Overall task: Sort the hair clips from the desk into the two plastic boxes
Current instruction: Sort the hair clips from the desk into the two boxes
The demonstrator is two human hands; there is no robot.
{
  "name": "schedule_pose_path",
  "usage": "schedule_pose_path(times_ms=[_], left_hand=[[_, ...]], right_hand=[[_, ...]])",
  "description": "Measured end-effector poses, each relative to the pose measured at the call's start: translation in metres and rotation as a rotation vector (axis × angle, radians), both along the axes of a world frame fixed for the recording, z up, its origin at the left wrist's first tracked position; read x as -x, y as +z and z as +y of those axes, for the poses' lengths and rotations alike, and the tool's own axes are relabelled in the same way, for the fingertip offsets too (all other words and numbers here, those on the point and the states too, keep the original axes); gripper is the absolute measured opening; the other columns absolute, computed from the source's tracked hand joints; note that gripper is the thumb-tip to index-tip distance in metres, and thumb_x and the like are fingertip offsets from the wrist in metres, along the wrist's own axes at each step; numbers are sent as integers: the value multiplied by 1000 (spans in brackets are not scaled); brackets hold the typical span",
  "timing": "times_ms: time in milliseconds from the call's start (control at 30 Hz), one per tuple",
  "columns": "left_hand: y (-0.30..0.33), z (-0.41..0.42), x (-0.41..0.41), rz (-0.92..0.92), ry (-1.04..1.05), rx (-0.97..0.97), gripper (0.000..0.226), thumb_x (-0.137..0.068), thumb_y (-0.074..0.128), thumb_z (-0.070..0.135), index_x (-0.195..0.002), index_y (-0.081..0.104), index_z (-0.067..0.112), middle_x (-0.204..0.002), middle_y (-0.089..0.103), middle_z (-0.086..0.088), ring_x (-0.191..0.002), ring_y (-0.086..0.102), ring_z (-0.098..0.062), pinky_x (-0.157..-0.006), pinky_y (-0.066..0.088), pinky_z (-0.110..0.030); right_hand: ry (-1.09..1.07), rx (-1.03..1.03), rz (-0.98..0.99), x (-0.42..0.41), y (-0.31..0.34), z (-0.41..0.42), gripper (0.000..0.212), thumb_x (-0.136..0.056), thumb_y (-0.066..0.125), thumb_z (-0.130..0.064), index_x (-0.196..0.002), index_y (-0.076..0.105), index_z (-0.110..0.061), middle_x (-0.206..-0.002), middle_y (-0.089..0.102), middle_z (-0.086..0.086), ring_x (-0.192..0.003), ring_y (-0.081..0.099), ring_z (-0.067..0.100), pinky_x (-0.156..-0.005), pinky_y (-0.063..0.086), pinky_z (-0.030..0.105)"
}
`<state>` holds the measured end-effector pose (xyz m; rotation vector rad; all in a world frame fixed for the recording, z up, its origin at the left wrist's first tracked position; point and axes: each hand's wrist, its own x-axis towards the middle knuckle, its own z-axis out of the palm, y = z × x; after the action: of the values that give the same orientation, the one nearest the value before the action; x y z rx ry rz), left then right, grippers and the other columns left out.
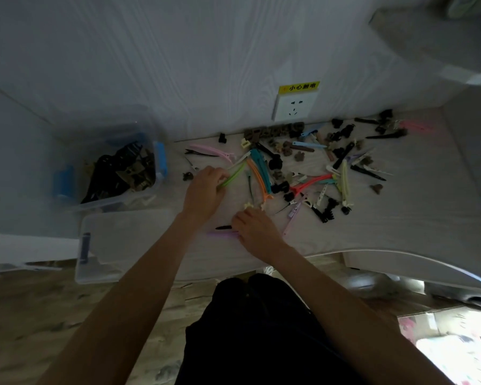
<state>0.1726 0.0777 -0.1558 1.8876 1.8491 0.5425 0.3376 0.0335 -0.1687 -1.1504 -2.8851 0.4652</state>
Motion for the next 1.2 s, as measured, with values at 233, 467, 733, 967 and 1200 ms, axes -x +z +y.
schedule_pose_path(times_ms=[233,467,733,967,1200], left_hand=[[-7,48,-14,115,-82,58,30,-82,61,7,-112,58,10,-117,52,-15,-94,58,-30,-70,52,-40],[-11,60,-12,145,-90,60,23,-80,58,3,-103,56,5,-111,51,-17,-83,58,-36,-63,50,-43],[-12,28,-8,102,-48,121,50,-75,61,-2,-122,51,14,-127,47,-11,-94,58,-30,-69,49,-36],[-3,34,11,100,4,11,38,-83,59,5,-120,56,10,-121,56,-13,-101,59,-30,-78,47,-35],[-13,81,16,213,-57,101,29,-91,54,21,-115,62,6,-121,60,-16,-112,47,-32,-92,38,-36]], right_hand=[[-75,-122,1,-19,-6,5,24,-74,42,-10,-86,63,-15,-76,63,4,-71,60,22,-70,43,28],[-197,-69,30,-39,10,20,14,-74,55,-7,-86,62,-6,-83,63,13,-75,60,29,-63,49,33],[-723,206,194,-31,36,79,19,-93,47,-19,-101,50,-2,-95,51,15,-72,48,26,-58,35,33],[-613,-14,-152,-5,30,108,43,-96,36,-47,-108,49,-8,-104,60,14,-88,61,30,-61,38,33],[-653,9,-217,-2,20,111,36,-98,35,-41,-103,51,-9,-93,65,13,-79,64,29,-56,36,30]])
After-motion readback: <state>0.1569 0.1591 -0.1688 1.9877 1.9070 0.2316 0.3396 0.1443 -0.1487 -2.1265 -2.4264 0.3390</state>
